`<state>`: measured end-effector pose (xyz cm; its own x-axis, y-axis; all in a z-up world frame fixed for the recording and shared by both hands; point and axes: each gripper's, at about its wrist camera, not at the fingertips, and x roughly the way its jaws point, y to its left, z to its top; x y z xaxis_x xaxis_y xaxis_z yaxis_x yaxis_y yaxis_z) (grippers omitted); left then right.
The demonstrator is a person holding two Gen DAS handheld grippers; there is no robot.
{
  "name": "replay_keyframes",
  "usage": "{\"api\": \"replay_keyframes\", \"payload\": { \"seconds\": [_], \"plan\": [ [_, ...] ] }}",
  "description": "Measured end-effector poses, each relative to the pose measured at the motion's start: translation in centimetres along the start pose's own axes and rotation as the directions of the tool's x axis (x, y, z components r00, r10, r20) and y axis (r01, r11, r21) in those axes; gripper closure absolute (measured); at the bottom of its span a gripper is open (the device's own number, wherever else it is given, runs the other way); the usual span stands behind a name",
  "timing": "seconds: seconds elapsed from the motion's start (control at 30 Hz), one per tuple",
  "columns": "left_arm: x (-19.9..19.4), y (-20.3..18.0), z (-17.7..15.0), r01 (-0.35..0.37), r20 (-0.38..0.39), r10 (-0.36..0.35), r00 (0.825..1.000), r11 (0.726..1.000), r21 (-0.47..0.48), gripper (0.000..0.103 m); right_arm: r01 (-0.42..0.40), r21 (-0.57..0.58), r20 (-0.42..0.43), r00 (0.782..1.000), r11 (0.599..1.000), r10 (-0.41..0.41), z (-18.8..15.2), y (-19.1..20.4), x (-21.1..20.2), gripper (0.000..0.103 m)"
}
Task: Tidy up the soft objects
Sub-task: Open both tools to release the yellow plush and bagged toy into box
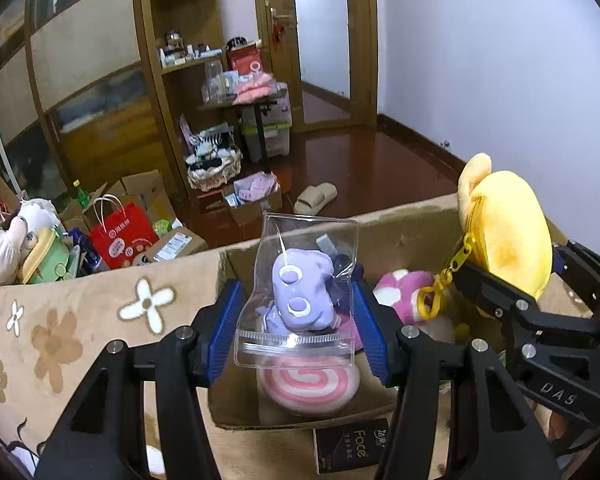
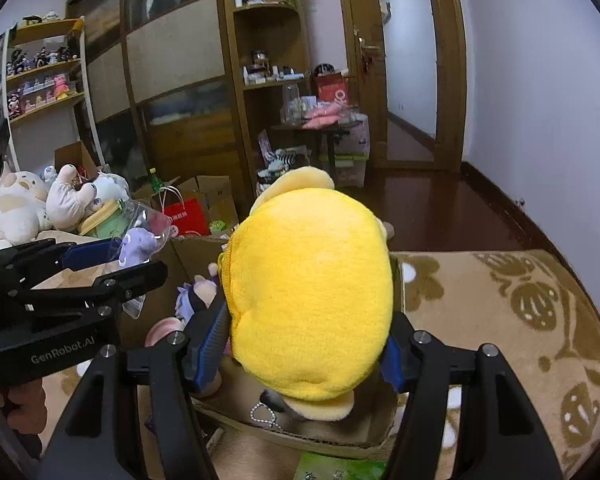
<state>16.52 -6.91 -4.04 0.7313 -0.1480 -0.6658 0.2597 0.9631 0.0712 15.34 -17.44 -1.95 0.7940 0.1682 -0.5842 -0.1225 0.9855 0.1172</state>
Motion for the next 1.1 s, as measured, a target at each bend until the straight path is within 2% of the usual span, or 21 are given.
{"api": "replay_keyframes", "payload": {
  "seconds": [0.33,0.57,0.73,0.87,1.1],
  "plan": [
    [2.0,0.4,-0.9,0.020,-0.054,-0.022,0.998,0.999,-0.030,0.048,-0.003,0.051,-0.047,0.999,0.999,0.005,-0.8,-1.4,1.7,0.033],
    [1.6,1.1,-0.8,0.009,-0.021,-0.011,1.000,0.998,-0.063,0.048,-0.001,0.028,-0.048,0.999,1.000,0.002,-1.0,-1.1,1.8,0.031],
    [1.6,1.5,-0.8,0.001,-0.042,-0.004,0.999,0.998,-0.066,0.046,-0.011,0.028,-0.045,0.999,1.000,0.012,-1.0,-1.0,1.6,0.026],
    [1.0,1.7,-0.7,-0.008,-0.033,0.006,0.999,0.997,-0.073,0.035,-0.008,0.035,-0.036,0.999,0.999,0.009,-1.0,-1.1,1.0,0.019],
    [-0.6,1.7,-0.7,-0.020,-0.017,0.019,1.000,0.998,-0.067,0.026,0.000,0.065,-0.015,1.000,0.998,0.001,-0.8,-1.5,-0.6,0.009]
  ]
}}
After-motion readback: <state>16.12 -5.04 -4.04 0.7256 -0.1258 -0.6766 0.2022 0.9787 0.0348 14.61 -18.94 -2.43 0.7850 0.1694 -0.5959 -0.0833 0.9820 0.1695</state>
